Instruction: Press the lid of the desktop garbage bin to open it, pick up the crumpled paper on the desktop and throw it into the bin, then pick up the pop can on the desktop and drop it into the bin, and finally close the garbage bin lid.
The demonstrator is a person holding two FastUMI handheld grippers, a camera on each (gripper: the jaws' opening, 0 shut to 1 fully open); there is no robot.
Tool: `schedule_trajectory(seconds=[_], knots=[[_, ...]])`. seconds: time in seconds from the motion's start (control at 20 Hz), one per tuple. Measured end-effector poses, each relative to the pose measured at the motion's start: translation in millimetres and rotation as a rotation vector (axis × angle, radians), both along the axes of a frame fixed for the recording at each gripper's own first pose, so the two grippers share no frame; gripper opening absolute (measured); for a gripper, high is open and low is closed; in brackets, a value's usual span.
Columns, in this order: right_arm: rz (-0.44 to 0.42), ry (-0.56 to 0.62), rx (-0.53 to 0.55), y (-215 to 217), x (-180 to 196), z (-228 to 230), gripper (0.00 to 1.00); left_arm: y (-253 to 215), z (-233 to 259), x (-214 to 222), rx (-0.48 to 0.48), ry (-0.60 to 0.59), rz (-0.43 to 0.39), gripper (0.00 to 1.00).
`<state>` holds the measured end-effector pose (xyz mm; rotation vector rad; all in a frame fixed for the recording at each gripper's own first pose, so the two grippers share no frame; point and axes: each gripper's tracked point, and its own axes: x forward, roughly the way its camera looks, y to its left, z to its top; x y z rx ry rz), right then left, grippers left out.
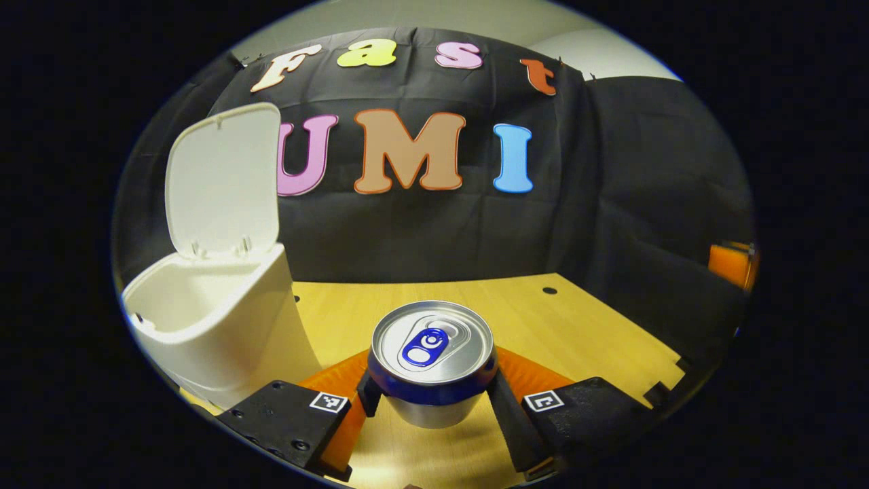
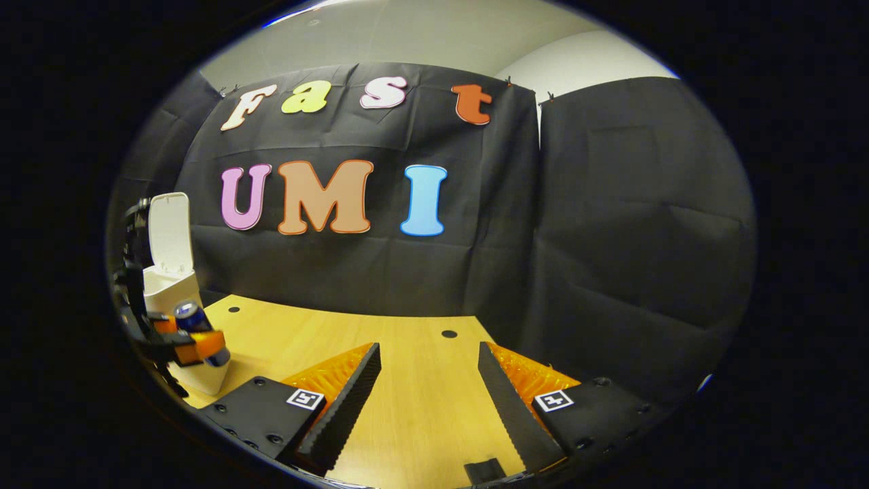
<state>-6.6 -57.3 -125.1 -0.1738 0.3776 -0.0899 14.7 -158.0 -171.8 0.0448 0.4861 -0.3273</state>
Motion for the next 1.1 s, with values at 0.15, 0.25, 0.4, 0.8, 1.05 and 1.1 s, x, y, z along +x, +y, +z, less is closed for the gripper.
schedule_trajectory(seconds=[0.15,0.25,0.4,0.8,1.05,1.1], knots=[[0.017,0.028,0.056,6.6,-5.8,-15.6,0.96,12.6,52.2,14.9,0.007,-0.059,0.013,0.79],[0.035,0.038,0.117,15.1,-10.5,-24.1,0.97,34.4,83.0,27.7,0.014,-0.093,0.051,0.78],[0.045,0.045,0.181,20.2,-9.5,-34.7,0.97,72.3,119.7,45.6,0.001,-0.147,0.14,0.78],[0.022,0.03,0.239,10.9,-5.0,-35.4,0.96,161.4,131.0,59.9,0.103,-0.184,0.298,0.78],[-0.007,0.03,0.226,-3.9,-7.5,-35.3,0.96,195.3,113.4,64.1,0.145,-0.148,0.353,0.78],[-0.012,0.033,0.227,-5.5,-7.7,-34.9,0.96,198.3,109.8,63.8,0.149,-0.139,0.356,0.78]])
